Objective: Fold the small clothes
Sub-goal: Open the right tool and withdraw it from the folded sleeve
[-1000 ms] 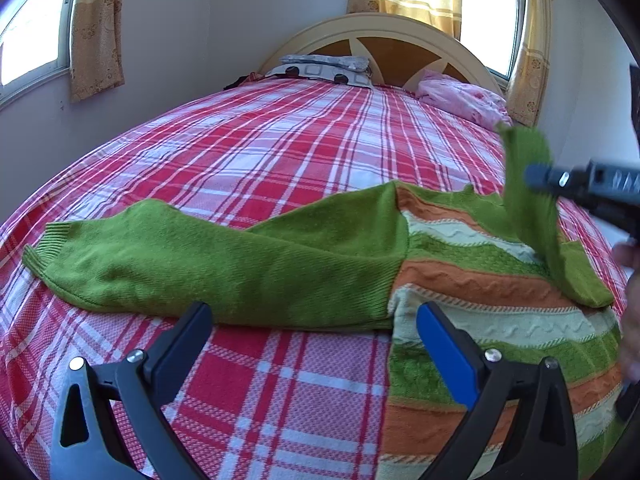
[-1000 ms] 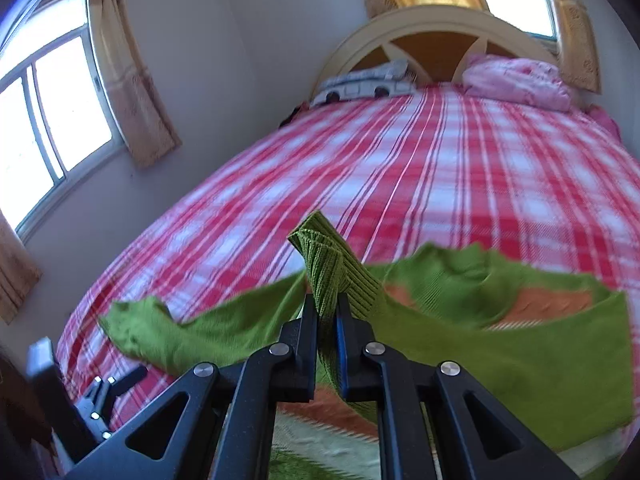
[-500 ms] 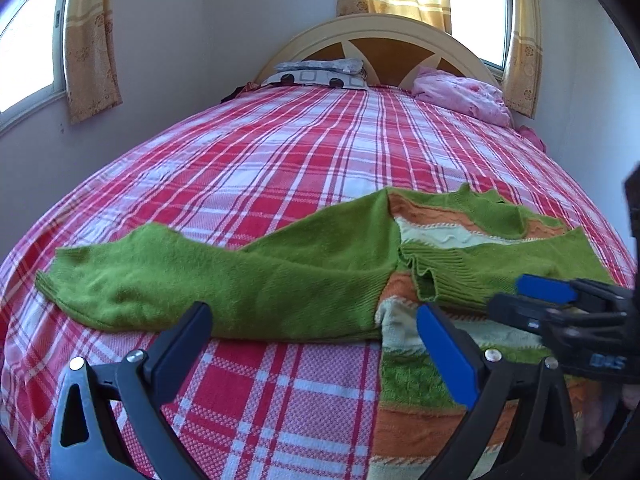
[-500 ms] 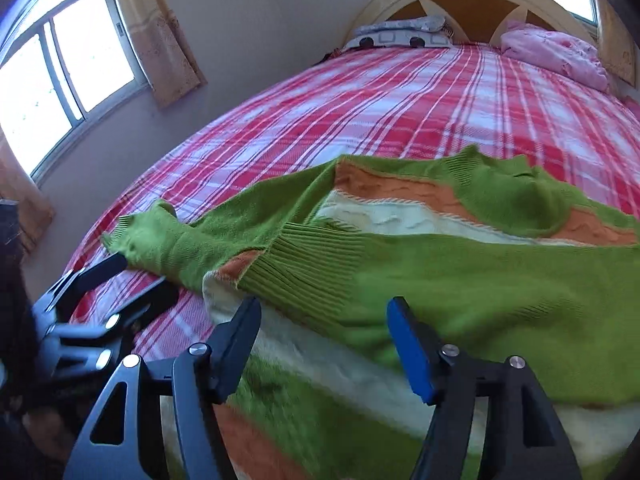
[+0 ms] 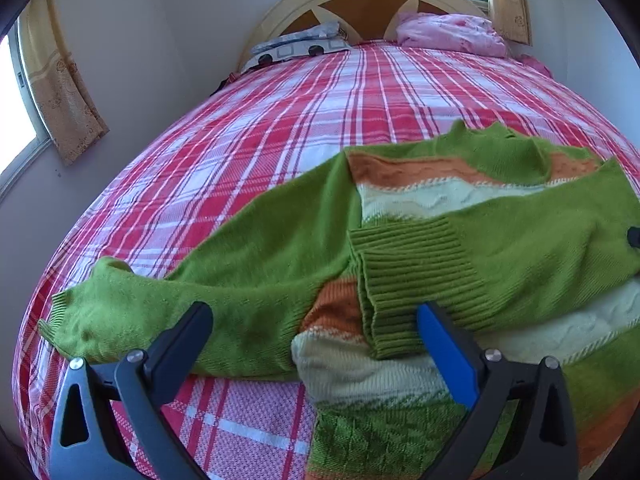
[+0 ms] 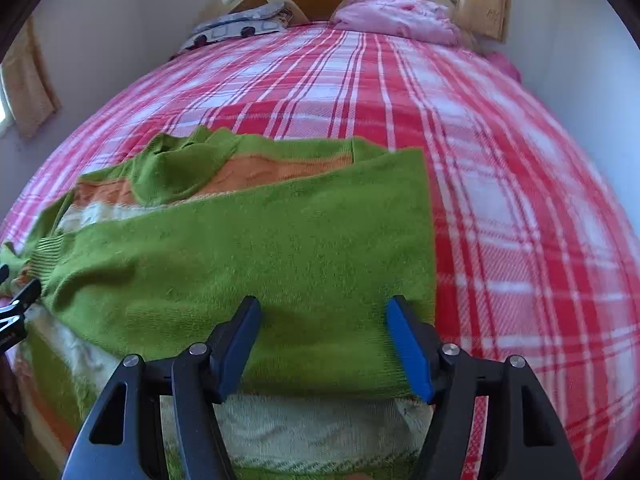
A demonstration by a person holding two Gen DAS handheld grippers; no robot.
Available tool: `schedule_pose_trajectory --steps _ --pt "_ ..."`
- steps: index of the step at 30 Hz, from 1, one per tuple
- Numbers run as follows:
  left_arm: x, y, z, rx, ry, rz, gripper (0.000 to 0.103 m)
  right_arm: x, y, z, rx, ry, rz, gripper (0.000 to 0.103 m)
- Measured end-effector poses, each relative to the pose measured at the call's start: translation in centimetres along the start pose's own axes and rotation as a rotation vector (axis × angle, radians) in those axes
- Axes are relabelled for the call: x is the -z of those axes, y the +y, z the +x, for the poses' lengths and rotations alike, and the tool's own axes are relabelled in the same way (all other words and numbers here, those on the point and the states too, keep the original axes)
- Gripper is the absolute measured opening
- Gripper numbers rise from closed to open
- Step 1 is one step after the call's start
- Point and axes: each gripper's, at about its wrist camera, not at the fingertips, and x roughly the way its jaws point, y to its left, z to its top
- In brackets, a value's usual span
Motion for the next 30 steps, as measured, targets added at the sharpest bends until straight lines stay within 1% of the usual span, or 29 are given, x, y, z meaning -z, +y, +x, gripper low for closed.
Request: schedule_pose_trajectory --steps 2,3,4,5,6,8,9,11,13,15,18,20,24,27,30 --pt "0.0 0.0 0.0 -0.005 0.008 0.012 0.103 0.1 0.4 -0.4 0.024 0.02 -0.022 0.066" --pt "0.1 -0.1 -0.2 -0.007 0.001 0.013 0.103 0.0 1.2 -0.8 0.06 0.029 -0.047 0.066" --pt "0.3 0.1 -0.5 -0.003 -0.001 0.014 0.103 0.0 1.9 -1.3 0.096 0.019 -0.063 0.066" --pt "0.3 0.1 -0.7 -0.002 0.0 0.014 0.103 0.0 2.9 -1.9 0.112 0.002 -0.083 0.066" --pt "0.5 0.5 -1.1 0.0 -0.003 0.009 0.103 -0.2 4.0 -2.4 0.088 -0.012 -0.111 0.066" --pt "0.8 0.7 -1.6 -0.003 -0.014 0.003 0.103 -0.6 7.0 -2.9 0.012 -0.013 -0.154 0.067" --pt "1.1 1.1 -2.1 -0.008 -0.02 0.005 0.103 -0.9 9.3 -2.9 -0.028 -0.014 -0.18 0.066" --pt "1.6 2.0 -2.8 -0.017 -0.034 0.001 0.103 -1.2 12.5 -2.7 -0.076 -0.019 -0.218 0.066" --pt "1.9 3.0 -3.1 -0.023 -0.038 -0.005 0.103 -1.4 16.9 -2.0 -0.125 -0.035 -0.274 0.067" --pt "2.4 4.3 -3.3 -0.035 -0.035 -0.008 0.103 -1.5 20.0 -0.6 -0.135 -0.028 -0.306 0.067" --pt "3.1 6.6 -3.2 -0.061 -0.03 -0.019 0.103 -1.1 23.1 0.9 -0.15 -0.015 -0.315 0.066" --pt "3.6 7.9 -2.9 -0.075 -0.02 -0.029 0.103 -0.5 24.3 1.6 -0.143 -0.012 -0.319 0.066" --pt "4.3 10.2 -2.8 -0.115 -0.015 -0.044 0.103 0.4 24.4 1.7 -0.112 -0.038 -0.33 0.066" --pt "4.9 12.2 -2.4 -0.159 -0.007 -0.052 0.103 0.6 24.5 1.7 -0.1 -0.055 -0.339 0.066" --pt "5.4 14.3 -1.4 -0.204 0.023 -0.08 0.103 0.8 24.9 1.6 -0.076 -0.073 -0.358 0.067"
